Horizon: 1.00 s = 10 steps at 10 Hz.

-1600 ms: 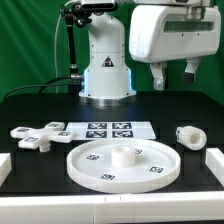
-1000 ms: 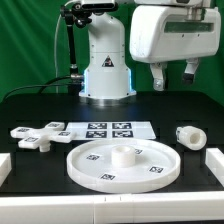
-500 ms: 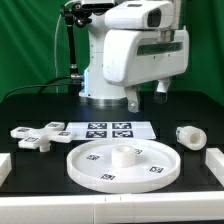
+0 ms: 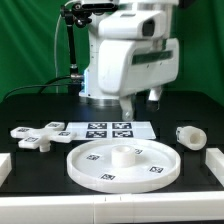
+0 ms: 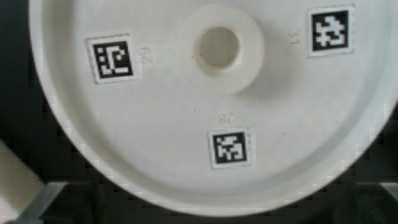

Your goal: Assemble round table

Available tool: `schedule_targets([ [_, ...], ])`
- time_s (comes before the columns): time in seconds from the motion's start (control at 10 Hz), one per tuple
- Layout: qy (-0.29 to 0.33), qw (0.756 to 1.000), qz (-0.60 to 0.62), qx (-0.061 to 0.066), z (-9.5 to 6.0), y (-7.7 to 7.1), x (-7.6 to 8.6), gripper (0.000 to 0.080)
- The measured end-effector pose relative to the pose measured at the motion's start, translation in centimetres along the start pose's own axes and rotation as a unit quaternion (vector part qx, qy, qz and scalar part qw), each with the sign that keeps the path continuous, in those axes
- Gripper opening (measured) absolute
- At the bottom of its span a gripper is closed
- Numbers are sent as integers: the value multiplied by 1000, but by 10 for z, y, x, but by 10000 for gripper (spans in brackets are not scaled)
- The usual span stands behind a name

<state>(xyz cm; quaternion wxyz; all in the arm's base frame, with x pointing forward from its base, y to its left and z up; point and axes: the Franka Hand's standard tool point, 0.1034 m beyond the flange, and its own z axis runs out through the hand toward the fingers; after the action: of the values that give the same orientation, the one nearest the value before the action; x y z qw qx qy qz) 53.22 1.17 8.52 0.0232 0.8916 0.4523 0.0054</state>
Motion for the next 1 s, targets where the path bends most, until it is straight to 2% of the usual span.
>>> schedule_targets([
  [0.2,4,1000,-4,1,16,3,-6,650],
  [0.4,3,1000,-6,7,32,4,-11,650],
  [1.0,-9,1000,-1,29,63,-3,-21,650],
])
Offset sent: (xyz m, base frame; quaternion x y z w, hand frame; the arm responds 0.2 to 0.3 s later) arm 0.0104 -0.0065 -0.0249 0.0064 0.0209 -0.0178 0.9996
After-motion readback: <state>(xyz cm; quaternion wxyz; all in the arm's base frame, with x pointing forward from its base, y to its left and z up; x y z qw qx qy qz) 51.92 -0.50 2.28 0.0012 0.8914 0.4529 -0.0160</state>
